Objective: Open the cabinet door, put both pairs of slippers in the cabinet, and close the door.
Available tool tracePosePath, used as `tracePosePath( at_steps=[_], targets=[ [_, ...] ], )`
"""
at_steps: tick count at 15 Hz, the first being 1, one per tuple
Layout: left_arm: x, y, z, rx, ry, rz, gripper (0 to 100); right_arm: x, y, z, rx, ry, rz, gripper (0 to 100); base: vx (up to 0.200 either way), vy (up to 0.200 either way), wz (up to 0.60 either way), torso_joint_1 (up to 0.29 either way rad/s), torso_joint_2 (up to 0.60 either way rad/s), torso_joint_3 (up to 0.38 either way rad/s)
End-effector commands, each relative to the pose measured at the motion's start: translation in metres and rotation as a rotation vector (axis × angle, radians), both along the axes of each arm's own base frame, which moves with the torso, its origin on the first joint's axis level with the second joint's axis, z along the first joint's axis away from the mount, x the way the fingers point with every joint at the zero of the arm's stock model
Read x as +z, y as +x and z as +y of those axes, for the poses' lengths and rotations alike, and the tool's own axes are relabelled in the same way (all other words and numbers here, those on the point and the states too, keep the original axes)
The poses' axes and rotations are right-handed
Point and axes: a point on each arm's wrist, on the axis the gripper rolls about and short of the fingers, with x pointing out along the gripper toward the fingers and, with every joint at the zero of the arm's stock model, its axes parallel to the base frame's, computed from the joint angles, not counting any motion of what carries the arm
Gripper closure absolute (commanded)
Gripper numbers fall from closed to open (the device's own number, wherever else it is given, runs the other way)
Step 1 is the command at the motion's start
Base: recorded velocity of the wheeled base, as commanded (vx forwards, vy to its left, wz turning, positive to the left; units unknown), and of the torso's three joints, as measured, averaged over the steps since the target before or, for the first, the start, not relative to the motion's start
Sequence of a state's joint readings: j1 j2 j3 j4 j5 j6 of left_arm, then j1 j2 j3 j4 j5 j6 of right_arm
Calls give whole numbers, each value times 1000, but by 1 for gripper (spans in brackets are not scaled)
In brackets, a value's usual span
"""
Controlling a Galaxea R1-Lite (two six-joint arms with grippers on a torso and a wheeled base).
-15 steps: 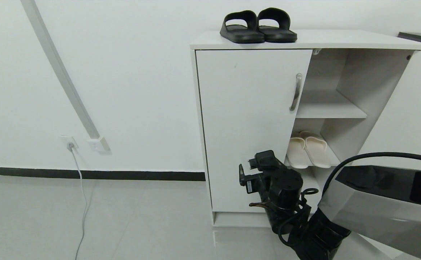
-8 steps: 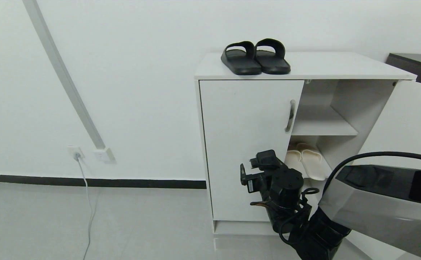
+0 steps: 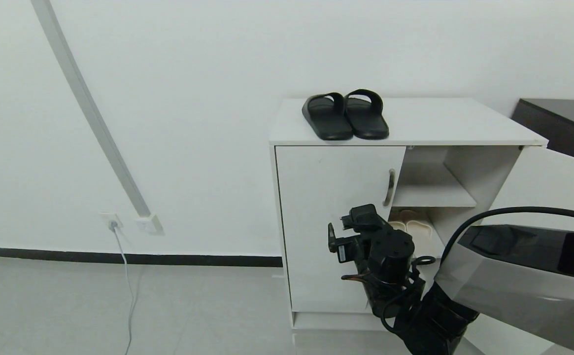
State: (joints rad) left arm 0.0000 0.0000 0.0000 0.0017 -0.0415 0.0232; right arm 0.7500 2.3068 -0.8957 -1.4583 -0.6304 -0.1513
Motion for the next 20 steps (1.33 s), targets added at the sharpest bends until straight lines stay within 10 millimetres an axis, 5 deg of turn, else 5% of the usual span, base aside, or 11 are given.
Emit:
tracePosePath(
  at_steps=[1,20],
  targets=[
    [0,0,0,0,0,1,100,1,0,0,-1,1,-1,0,0,0,0,173,-481,-310],
    [0,0,0,6,-6,0,100,2,1,-3,-4,5,-2,0,0,0,0,218,-524,-304]
  ],
)
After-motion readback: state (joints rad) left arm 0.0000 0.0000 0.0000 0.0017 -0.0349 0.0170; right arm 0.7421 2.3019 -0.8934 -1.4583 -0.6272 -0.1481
